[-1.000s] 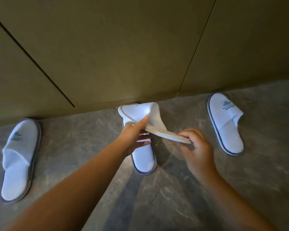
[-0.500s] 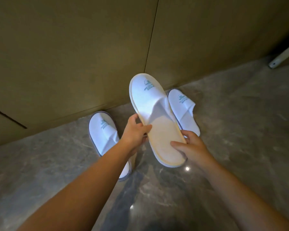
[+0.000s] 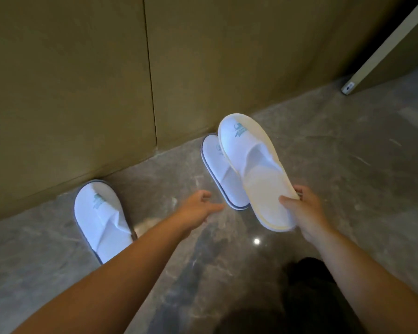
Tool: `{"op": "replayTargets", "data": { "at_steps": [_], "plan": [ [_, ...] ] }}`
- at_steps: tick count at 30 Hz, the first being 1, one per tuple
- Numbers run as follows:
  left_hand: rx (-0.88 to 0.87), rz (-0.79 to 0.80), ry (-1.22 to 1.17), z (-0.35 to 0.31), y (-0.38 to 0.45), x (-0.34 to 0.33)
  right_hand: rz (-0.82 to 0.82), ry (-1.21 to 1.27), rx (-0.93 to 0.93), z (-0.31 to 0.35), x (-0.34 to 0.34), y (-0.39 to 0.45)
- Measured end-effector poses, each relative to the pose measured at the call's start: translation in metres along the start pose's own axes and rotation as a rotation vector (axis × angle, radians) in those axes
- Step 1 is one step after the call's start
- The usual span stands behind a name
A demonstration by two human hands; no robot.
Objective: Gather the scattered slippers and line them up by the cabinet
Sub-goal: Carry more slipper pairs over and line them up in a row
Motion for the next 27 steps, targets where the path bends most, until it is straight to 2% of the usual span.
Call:
{"op": "replayTargets", "data": {
  "at_steps": [7,13,16,20,25,27],
  "plan": [
    [0.050,-0.109,0.252,0.007,0.100,-0.062,0.042,0.040,-0.106,-0.031,0.019,0.149],
    [0.089,-0.171,0.667,0.001,0.171,-0.094,0.060,-0.023,-0.145,-0.044,0.031,0.257],
    [0.123,-0.181,0.859,0.009,0.190,-0.100,0.090,-0.217,-0.138,-0.057,0.025,0.290],
    [0.170,-0.164,1.093,0.035,0.189,-0.103,0.086,-0.641,0.035,-0.063,0.012,0.292],
    [0.222,-0.048,1.225,0.062,0.178,-0.112,0.132,-0.883,0.116,-0.083,-0.015,0.274],
    [0.227,-0.016,1.261,0.065,0.178,-0.115,0.120,-0.882,0.143,-0.082,-0.019,0.280]
  ]
}}
Point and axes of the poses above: each hand's wrist, its own y-axis towards the middle knuckle, its own x-axis out of the back of the hand, z = x × y, the point moved 6 cm from there along y, towards the middle knuckle, and after that the axes turned 5 degrees about -x, right-handed, at the moved point
